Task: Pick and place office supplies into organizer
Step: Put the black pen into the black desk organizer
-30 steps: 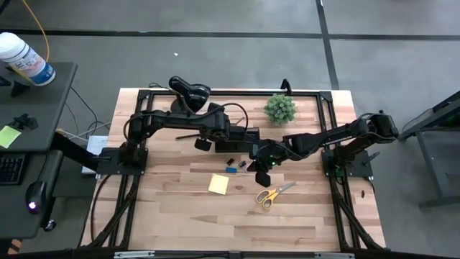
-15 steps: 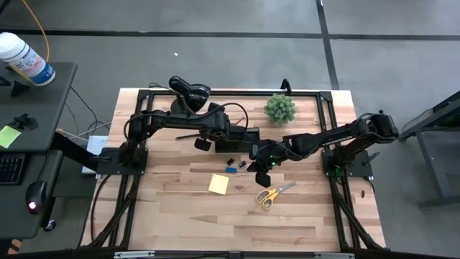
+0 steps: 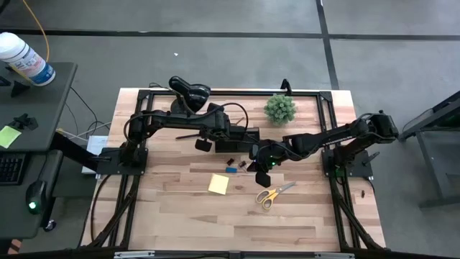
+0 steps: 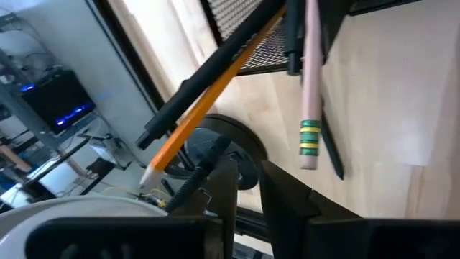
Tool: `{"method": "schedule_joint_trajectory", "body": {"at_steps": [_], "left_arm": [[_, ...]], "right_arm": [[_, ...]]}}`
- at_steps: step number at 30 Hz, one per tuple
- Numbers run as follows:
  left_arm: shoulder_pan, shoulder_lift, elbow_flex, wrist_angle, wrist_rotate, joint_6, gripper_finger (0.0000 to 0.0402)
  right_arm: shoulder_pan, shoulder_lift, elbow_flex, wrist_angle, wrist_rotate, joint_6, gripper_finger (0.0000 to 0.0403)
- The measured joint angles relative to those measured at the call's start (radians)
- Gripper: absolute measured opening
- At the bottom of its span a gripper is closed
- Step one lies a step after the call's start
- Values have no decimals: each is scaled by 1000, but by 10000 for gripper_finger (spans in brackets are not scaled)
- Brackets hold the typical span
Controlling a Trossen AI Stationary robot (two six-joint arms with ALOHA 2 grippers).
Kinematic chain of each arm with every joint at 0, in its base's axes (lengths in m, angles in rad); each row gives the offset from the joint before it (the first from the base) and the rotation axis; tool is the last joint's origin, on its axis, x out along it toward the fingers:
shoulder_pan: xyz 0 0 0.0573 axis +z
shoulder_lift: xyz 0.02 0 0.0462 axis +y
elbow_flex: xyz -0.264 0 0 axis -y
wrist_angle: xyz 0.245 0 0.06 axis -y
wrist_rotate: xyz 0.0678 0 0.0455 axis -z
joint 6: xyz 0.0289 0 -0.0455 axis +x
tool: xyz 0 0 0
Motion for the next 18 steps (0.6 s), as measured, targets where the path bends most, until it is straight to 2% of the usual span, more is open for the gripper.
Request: {"method": "schedule_joint_trajectory", "body": {"at_steps": [7, 13, 18], "left_arm": [[0, -18, -1, 0, 62, -7, 62], [-21, -139, -2, 0, 74, -175, 61], [-95, -262, -20, -1, 55, -297, 56]], "right_arm": [[0, -1, 2, 4, 0, -6, 11], [1, -3, 5, -9, 2, -11, 11], [1, -3, 5, -13, -2, -19, 11]]}}
